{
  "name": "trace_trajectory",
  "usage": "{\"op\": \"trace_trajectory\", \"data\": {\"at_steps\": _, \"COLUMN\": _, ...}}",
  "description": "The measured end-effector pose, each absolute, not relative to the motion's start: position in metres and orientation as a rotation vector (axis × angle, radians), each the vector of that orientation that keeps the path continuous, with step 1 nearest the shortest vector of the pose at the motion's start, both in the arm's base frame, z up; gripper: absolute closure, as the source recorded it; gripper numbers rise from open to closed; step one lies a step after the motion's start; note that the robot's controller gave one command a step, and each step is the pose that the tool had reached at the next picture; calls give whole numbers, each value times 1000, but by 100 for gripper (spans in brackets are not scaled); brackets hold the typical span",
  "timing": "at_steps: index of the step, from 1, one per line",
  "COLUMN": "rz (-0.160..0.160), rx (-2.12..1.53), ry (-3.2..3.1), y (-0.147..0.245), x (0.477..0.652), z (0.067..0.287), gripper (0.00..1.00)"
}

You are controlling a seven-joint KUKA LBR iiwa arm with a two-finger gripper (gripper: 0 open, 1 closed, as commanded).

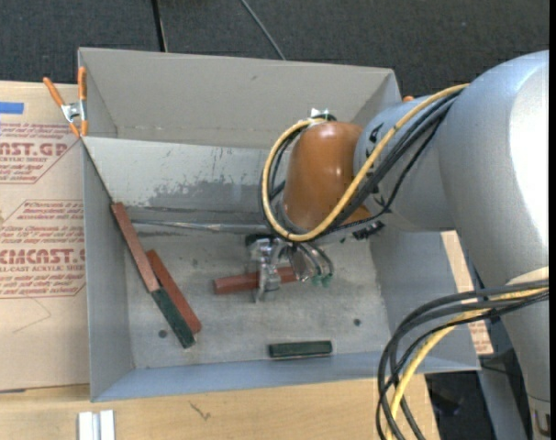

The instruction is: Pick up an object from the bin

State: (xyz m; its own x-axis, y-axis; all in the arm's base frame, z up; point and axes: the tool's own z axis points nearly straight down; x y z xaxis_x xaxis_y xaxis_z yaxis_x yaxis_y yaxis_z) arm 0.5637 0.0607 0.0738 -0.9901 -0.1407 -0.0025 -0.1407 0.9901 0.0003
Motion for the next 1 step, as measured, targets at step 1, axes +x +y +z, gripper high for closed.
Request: {"op": "trace_trajectory", "data": {"at_steps": 1, "rz": 0, "rx": -222, "ry": 3135, "y": 61, "x": 563, "z": 84, "gripper": 100}}
